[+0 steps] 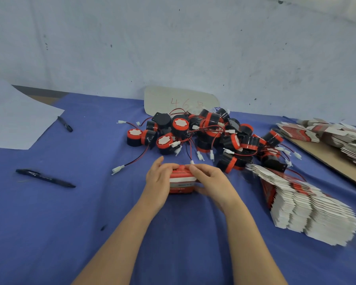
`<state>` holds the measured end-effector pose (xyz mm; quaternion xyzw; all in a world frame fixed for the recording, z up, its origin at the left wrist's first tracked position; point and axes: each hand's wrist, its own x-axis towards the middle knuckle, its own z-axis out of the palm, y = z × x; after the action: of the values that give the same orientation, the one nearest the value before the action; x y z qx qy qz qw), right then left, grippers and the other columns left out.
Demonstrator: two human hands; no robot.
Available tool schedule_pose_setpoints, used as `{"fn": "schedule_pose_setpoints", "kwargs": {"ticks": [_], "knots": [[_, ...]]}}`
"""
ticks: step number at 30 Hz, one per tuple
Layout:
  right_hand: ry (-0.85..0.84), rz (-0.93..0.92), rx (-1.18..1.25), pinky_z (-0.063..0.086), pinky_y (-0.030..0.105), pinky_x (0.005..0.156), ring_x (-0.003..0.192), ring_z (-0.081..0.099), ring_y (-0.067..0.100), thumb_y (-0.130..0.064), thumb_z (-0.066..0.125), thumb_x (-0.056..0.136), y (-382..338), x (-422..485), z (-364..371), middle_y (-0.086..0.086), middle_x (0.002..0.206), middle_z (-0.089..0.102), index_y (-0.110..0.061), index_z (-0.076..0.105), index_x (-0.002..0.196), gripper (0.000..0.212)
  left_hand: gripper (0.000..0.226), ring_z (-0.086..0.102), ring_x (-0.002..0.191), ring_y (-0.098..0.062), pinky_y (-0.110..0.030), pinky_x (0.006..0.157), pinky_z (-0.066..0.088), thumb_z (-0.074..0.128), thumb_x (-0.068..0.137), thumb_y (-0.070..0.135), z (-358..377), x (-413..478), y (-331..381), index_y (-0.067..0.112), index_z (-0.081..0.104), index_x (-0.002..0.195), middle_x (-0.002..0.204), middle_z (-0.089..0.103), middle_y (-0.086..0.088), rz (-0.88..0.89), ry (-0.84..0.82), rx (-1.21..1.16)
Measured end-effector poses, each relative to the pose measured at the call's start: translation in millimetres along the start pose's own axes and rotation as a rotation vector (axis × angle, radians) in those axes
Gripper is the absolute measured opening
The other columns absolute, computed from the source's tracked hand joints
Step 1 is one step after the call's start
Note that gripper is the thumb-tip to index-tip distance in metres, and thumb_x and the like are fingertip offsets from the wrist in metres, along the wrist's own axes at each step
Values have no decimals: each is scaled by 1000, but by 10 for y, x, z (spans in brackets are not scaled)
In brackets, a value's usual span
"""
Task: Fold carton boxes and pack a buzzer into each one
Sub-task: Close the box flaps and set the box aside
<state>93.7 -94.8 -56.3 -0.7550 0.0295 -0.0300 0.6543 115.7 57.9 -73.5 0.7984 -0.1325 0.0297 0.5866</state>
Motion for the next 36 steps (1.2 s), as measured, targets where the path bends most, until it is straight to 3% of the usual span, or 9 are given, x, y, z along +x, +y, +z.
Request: {"fn": "schedule_pose_setpoints", "kwargs": {"ticks": [4, 7, 11, 14, 17, 20, 23, 28, 36], "knots": [[51, 38, -34, 55, 38, 90, 100, 64, 16, -23, 54, 97, 19, 9, 83, -2, 109, 66, -20, 62, 116, 21, 45, 13, 146, -19, -26, 110, 24, 35, 103, 17, 76, -47, 46, 15, 29, 147, 160, 3, -5, -84, 118, 112], [93, 67, -78, 50, 42, 97, 108, 61, 19, -31, 51, 98, 36, -7, 148, 2, 117, 64, -18, 57, 126, 32, 56, 20, 144, -25, -35, 116, 22, 36, 102, 16, 115, -72, 79, 8, 11, 152, 159, 15, -9, -152, 173, 105], [88, 50, -128, 50, 18, 83, 97, 62, 4, -31, 43, 101, 60, -37, 219, -8, 103, 68, -30, 62, 106, 19, 54, 35, 137, -23, -39, 112, 32, 35, 102, 24, 144, -93, 116, 15, 18, 152, 153, 32, -5, -254, 170, -76], [123, 36, -160, 40, 1, 65, 85, 55, -11, -26, 40, 102, 56, -51, 276, -25, 103, 58, -30, 58, 120, 26, 61, 42, 131, -22, -39, 108, 38, 47, 98, 35, 137, -96, 117, 17, 22, 150, 147, 39, -5, -255, 187, -95], [138, 59, -223, 36, 12, 83, 106, 47, 2, -24, 42, 102, 33, -64, 295, -7, 134, 50, -20, 43, 142, 40, 66, 41, 132, -23, -38, 108, 37, 56, 95, 30, 156, -105, 83, 14, 22, 150, 147, 39, -5, -207, 215, 17], [148, 49, -237, 37, 9, 80, 102, 49, 1, -21, 43, 102, 26, -75, 302, -6, 131, 53, -18, 44, 142, 40, 70, 41, 132, -24, -37, 108, 37, 56, 94, 23, 189, -103, 67, 11, 17, 151, 146, 39, -6, -187, 232, 10], [183, 28, -240, 39, 12, 83, 103, 52, 4, -22, 38, 103, 18, -112, 382, -3, 131, 57, -18, 46, 140, 38, 62, 52, 118, -22, -28, 92, 44, 52, 95, 18, 184, -101, 80, 8, 23, 149, 138, 49, -7, -251, 228, -77], [230, 11, -26, 39, 23, 96, 116, 49, 9, -29, 38, 103, -107, -220, 461, -2, 139, 50, -27, 34, 147, 44, 48, 39, 135, -17, -38, 113, 33, 36, 103, 14, 160, -144, 275, 21, 28, 150, 150, 37, -1, -166, 224, -325], [812, -354, 129, 52, 39, 91, 106, 63, 22, -19, 51, 98, -877, -1134, -837, 10, 121, 63, -31, 49, 126, 30, 32, 60, 113, -27, -52, 97, 48, 50, 99, 16, 1098, -341, 1694, 15, 50, 131, 125, 61, -9, 185, -21, -525]]}}
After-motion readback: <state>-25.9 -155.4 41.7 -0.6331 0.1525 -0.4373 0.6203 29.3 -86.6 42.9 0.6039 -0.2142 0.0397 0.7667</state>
